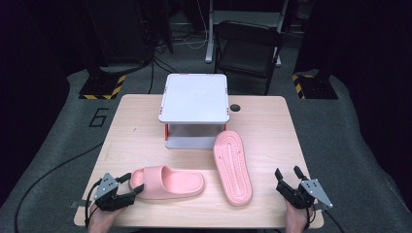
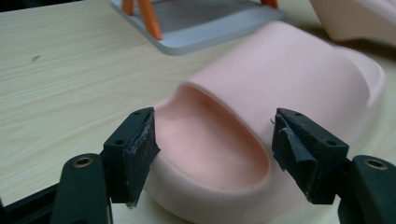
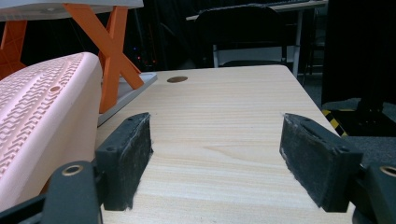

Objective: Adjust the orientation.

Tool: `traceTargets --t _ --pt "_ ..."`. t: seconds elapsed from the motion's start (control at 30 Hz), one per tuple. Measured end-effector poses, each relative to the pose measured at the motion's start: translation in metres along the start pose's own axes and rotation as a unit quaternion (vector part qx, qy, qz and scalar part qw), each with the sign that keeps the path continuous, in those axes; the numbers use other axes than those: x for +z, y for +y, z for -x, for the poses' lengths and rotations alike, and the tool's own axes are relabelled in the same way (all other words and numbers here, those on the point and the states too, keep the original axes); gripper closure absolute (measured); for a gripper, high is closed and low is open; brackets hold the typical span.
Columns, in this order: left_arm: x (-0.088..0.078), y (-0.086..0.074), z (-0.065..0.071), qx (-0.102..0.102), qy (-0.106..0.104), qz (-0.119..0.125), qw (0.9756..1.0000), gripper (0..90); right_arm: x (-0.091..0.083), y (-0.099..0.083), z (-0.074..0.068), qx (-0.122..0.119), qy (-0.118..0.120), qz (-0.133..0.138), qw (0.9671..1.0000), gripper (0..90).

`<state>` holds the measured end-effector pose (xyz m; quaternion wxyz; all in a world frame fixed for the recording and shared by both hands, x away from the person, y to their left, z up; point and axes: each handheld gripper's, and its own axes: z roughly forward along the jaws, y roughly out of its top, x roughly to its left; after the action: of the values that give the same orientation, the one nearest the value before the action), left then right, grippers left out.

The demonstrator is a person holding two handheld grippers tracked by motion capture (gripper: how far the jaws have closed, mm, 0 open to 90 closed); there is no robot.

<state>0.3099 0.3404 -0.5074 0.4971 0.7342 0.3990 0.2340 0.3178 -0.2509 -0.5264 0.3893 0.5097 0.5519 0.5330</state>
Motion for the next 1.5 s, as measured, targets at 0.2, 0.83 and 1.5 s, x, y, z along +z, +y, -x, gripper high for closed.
traceTargets --t 0.2,0.83,1.5 --pt "0.013 0.018 0.029 -0.001 -0.014 0.046 0.9988 22.6 0.001 0.000 0.000 -0.001 0.000 -0.001 1.0000 24.5" --pt "0.010 0.010 0.024 0.002 0.052 -0.004 0.9987 16.1 -0.001 0.000 0.002 0.011 -0.001 -0.002 0.9999 24.5" --pt "0.017 0.002 0.003 -0.024 0.019 -0.009 0.9995 64.1 0.000 0.000 0.002 0.014 0.002 -0.001 0.9999 24.6"
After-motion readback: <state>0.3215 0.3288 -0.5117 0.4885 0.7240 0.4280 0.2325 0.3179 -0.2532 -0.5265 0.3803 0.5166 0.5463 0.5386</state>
